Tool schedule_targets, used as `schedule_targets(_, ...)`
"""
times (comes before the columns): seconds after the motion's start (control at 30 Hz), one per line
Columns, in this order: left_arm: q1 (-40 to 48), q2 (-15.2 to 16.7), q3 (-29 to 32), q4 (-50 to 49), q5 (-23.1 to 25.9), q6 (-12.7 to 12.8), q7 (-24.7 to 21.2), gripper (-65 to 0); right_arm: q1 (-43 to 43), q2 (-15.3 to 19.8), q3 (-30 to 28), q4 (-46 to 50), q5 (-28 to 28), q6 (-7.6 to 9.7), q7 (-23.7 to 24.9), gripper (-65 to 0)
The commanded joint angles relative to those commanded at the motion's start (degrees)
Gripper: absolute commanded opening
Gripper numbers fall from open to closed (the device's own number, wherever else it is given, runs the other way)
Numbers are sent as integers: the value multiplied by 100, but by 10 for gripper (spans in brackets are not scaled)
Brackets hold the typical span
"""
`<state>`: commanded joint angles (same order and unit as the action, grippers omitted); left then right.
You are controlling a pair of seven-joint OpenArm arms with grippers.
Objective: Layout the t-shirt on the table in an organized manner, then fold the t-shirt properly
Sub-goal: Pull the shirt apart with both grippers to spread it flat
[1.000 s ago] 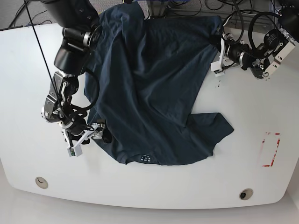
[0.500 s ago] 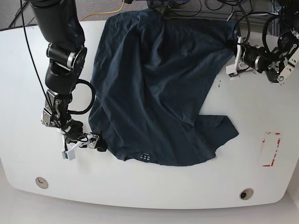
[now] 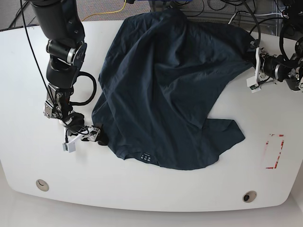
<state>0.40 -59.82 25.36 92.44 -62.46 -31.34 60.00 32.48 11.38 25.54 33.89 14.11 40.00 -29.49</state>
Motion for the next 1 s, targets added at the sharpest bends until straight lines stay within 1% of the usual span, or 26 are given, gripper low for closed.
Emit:
schedule_targets(0.2, 149, -26, -229, 0, 9, -9, 0, -650, -9, -202, 0, 0, 0, 0, -360, -94)
schedule_targets(0.33, 220, -35, -369, -26, 18, -9, 0, -650, -9, -343, 0, 9, 0, 0, -396, -94)
schedule_targets(0.43, 299, -132, -501, -176, 18, -26, 0, -650, -9, -422, 0, 9, 0, 0, -396, -94)
schedule_targets(0.6, 308, -202, -721, -598, 18, -440, 0, -650, 0, -536, 0, 9, 0, 0, -396, -95)
schedule_targets(0.63, 299, -202, -809, -712, 44, -589, 0, -650, 0, -563, -9, 9, 0, 0, -396, -97)
schedule_targets(0.77, 299, -202, -1029, -897, 404, -853, 0, -650, 0, -571, -343, 18, 26, 0, -396, -101)
schedule_targets(0.87, 299, -167, -1196, -1002, 774, -866, 0, -650, 0, -571, -642, 141, 53, 0, -387, -144)
schedule_targets(0.93, 290, -158, -1310, -1081, 1020, -866, 0, -650, -9, -624, -800, 255, 53, 0, -387, -195)
schedule_targets(0.97, 290, -158, -1336, -1099, 1064, -866, 0, -650, -9, -624, -818, 281, 53, 0, -387, -208)
schedule_targets(1.0, 290, -149, -1407, -1169, 1204, -866, 0, -650, -18, -633, -818, 343, 53, 0, -387, -249)
